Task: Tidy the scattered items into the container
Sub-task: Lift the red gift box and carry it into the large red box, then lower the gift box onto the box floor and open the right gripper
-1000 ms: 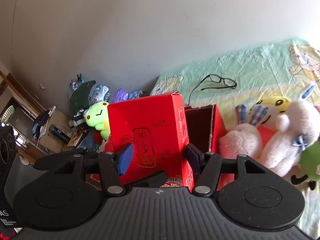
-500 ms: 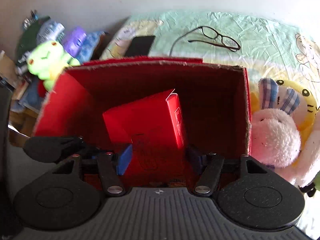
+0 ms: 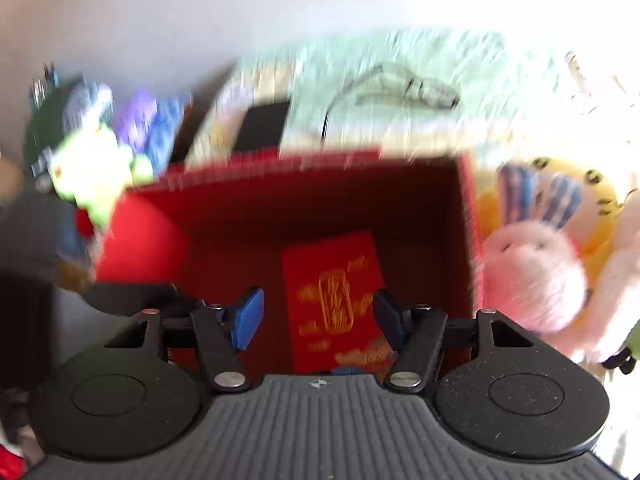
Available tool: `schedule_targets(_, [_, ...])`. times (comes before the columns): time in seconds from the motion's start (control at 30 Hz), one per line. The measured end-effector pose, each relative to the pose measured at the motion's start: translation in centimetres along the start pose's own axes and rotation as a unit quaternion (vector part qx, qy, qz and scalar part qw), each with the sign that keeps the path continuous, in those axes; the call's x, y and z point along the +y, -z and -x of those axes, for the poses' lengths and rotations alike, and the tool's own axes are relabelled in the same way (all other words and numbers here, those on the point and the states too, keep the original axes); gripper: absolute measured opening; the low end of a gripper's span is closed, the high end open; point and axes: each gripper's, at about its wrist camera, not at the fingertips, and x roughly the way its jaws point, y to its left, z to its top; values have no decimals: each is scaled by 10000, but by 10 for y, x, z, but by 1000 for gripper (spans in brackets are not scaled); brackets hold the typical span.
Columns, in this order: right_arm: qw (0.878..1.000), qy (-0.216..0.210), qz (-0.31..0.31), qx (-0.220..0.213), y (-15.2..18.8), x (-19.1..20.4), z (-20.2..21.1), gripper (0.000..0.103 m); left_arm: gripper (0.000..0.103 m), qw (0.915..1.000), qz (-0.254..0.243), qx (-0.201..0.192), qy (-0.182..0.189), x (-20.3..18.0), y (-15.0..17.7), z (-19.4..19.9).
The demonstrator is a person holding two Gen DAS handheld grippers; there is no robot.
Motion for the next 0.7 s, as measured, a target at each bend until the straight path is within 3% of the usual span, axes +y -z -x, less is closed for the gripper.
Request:
schedule_targets(0.13, [9975, 130, -231, -655, 3, -15, 33, 64, 78, 9997, -90, 189, -79, 1, -11, -8])
schedule_targets(0.27, [9932, 126, -569, -1006, 8, -34, 49, 64, 78, 9991, -239, 353, -7, -6, -22, -20])
schedule_targets(0.5, [9859, 25, -1283, -1070, 18, -56, 52, 58, 78, 9972, -603, 430, 48, -24, -43, -34])
schedule_targets(0.7, [9847, -25, -1370, -1079, 23, -59, 54, 56, 78, 9949, -813, 562, 185, -40, -44, -42])
